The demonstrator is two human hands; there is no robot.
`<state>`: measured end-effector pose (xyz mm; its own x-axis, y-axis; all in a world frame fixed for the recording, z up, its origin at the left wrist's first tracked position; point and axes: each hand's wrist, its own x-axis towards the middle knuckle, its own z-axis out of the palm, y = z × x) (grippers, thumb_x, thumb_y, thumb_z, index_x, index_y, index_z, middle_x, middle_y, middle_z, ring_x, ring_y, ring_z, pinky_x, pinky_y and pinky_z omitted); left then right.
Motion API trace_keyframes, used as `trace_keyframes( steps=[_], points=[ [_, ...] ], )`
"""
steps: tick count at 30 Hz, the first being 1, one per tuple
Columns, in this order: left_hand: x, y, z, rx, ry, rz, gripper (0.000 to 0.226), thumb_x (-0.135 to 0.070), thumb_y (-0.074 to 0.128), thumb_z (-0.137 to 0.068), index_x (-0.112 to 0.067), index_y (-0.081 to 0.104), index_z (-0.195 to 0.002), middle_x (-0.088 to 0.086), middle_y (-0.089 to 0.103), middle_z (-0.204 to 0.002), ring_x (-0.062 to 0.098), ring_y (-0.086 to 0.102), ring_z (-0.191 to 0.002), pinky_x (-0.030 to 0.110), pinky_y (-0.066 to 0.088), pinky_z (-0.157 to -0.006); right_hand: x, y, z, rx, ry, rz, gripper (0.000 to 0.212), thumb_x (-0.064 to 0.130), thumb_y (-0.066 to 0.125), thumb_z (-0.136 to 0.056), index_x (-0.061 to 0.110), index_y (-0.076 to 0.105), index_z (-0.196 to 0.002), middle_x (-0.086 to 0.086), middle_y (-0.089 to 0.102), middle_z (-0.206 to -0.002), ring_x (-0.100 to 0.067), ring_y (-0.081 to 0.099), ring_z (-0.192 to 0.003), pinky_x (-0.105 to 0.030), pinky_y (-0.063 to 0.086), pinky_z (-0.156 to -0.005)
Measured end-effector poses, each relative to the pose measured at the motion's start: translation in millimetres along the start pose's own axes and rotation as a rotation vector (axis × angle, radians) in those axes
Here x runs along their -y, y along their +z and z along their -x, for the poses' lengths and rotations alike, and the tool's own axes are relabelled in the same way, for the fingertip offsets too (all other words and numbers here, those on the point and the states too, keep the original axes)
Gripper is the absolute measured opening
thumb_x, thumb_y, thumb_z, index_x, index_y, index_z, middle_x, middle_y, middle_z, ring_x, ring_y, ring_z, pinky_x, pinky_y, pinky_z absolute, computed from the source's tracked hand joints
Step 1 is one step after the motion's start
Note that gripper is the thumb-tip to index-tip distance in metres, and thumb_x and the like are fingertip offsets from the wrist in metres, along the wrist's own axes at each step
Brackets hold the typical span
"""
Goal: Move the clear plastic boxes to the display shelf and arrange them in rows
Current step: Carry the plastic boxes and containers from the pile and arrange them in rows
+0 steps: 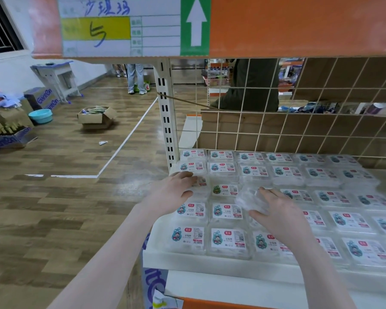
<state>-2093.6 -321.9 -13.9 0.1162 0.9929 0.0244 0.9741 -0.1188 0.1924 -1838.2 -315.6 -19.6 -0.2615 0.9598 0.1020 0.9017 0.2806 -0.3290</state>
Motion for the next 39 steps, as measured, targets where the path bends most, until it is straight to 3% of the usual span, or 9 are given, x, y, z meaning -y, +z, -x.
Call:
trace_keyframes(
  steps=[7,13,17,20,24,30,35,37,39],
  points=[
    [4.6,8.5,2.7,-0.067,0.054,0.035,0.044,-0.022,0.040,-0.100,-0.022,0.037,-0.143,-0.003,0.030,-0.152,0.015,0.026,-0.139,0.031,0.033,-0.106,5.0,-2.3,-3.1,0.036,0.024,0.043,0.054,0.038,0.058,-0.086,0.017,0.044,-0.134,-0.001,0.048,-0.133,-0.021,0.044,-0.120,-0.029,0.036,-0.096],
    [8.7,10.5,2.5,-0.065,0.064,0.009,0.045,-0.031,0.036,-0.099,-0.021,0.038,-0.143,-0.002,0.032,-0.151,0.016,0.027,-0.139,0.035,0.036,-0.106,8.0,-4.8,-5.2,0.033,0.020,0.068,0.066,0.043,0.057,-0.087,0.016,0.034,-0.143,0.000,0.039,-0.143,-0.019,0.037,-0.130,-0.026,0.032,-0.102],
    [4.5,11.6,10.6,-0.112,0.071,0.015,0.077,-0.056,0.013,-0.080,-0.018,0.043,-0.140,0.002,0.036,-0.150,0.018,0.025,-0.142,0.034,0.033,-0.109,15.9,-6.6,-10.7,0.062,-0.003,0.096,0.068,0.046,0.053,-0.089,0.018,0.027,-0.146,0.001,0.037,-0.145,-0.018,0.036,-0.131,-0.026,0.031,-0.103],
    [1.0,18.6,19.6,-0.204,0.031,-0.021,0.052,-0.041,0.045,-0.095,-0.015,0.043,-0.140,0.003,0.038,-0.149,0.021,0.026,-0.142,0.032,0.030,-0.110,20.2,-7.0,-13.8,0.085,-0.009,0.111,0.061,0.043,0.052,-0.090,0.017,0.033,-0.142,-0.001,0.043,-0.140,-0.019,0.040,-0.127,-0.027,0.033,-0.100],
    [-4.1,30.0,37.3,-0.347,-0.042,-0.046,0.049,-0.027,0.077,-0.075,-0.004,0.063,-0.116,0.013,0.065,-0.116,0.034,0.059,-0.114,0.040,0.052,-0.088,20.1,-8.0,-13.2,0.083,-0.013,0.124,0.061,0.042,0.053,-0.089,0.016,0.035,-0.141,-0.001,0.045,-0.138,-0.019,0.043,-0.125,-0.027,0.036,-0.098],
    [-28.2,49.7,59.5,-0.349,-0.166,-0.015,0.050,-0.036,0.074,-0.075,-0.003,0.064,-0.110,0.014,0.065,-0.115,0.030,0.063,-0.106,0.033,0.057,-0.073,23.7,-7.6,-14.0,0.104,-0.040,0.146,0.059,0.043,0.055,-0.089,0.017,0.038,-0.138,-0.002,0.046,-0.136,-0.019,0.044,-0.123,-0.028,0.037,-0.098],
    [-39.6,58.1,68.9,-0.306,-0.250,0.035,0.062,-0.048,0.044,-0.089,-0.001,0.054,-0.128,0.015,0.057,-0.129,0.028,0.055,-0.120,0.035,0.047,-0.096,26.1,-8.6,-18.7,0.151,-0.057,0.163,0.065,0.042,0.057,-0.087,0.019,0.032,-0.142,-0.003,0.044,-0.139,-0.022,0.042,-0.126,-0.032,0.038,-0.099],
    [-42.2,59.7,69.4,-0.324,-0.270,0.100,0.061,-0.045,0.046,-0.093,-0.001,0.047,-0.135,0.013,0.049,-0.139,0.026,0.046,-0.129,0.032,0.038,-0.105,28.3,-9.6,-21.5,0.175,-0.074,0.179,0.068,0.042,0.057,-0.087,0.021,0.028,-0.144,-0.004,0.044,-0.138,-0.021,0.042,-0.125,-0.032,0.039,-0.097],
    [-43.0,61.7,70.7,-0.353,-0.271,0.099,0.056,-0.039,0.056,-0.091,0.000,0.052,-0.131,0.015,0.053,-0.135,0.027,0.051,-0.124,0.032,0.041,-0.102,31.5,-10.3,-24.3,0.191,-0.086,0.194,0.064,0.042,0.056,-0.087,0.022,0.031,-0.142,-0.003,0.045,-0.136,-0.021,0.044,-0.122,-0.030,0.040,-0.090]
  ],
)
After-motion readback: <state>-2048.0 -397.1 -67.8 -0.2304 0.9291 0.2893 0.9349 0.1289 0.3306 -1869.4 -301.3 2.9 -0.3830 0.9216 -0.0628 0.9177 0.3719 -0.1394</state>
